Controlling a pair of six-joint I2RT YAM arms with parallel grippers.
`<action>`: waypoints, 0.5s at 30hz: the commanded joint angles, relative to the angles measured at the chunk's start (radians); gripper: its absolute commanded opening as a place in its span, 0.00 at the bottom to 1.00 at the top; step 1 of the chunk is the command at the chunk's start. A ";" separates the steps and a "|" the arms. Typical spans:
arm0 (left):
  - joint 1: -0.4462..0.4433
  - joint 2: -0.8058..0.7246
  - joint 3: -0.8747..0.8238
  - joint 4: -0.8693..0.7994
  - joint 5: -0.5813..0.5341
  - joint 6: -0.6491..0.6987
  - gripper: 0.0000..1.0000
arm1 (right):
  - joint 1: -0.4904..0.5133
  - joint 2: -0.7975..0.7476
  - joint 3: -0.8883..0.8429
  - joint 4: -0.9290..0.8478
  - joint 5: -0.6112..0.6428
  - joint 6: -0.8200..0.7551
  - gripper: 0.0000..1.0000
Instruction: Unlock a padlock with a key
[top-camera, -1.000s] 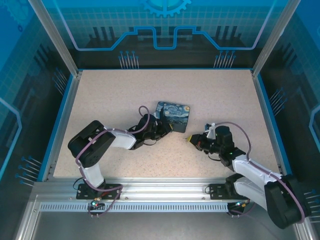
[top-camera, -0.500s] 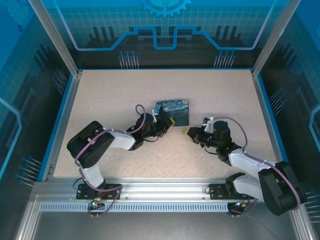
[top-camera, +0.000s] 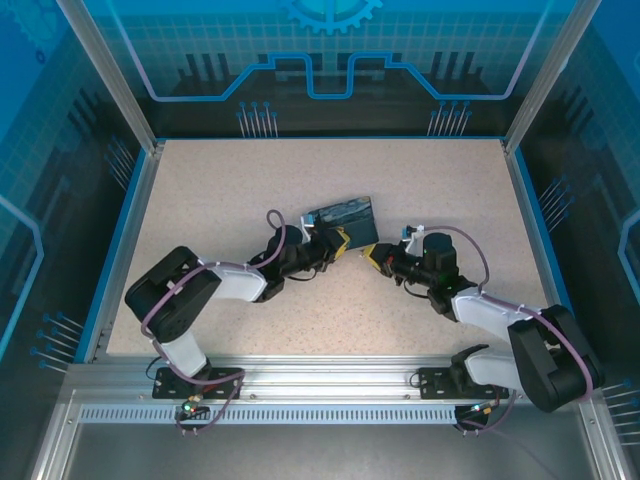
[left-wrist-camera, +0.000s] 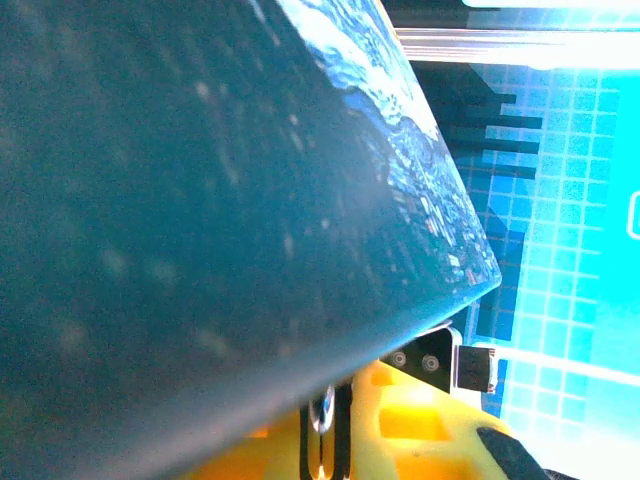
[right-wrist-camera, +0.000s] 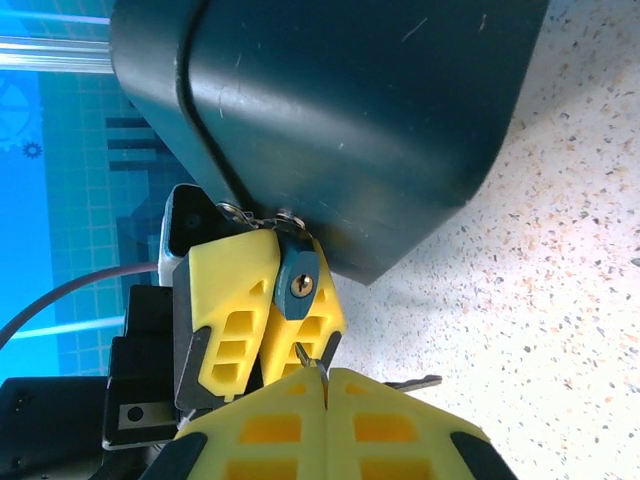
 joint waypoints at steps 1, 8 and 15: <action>0.002 -0.044 -0.008 0.091 -0.007 -0.018 0.00 | 0.014 -0.007 0.001 0.034 0.031 0.036 0.00; 0.002 -0.053 -0.011 0.098 -0.014 -0.017 0.00 | 0.032 -0.027 -0.009 0.013 0.101 0.128 0.00; 0.001 -0.049 -0.011 0.107 -0.022 -0.017 0.00 | 0.063 -0.053 -0.004 -0.035 0.169 0.199 0.00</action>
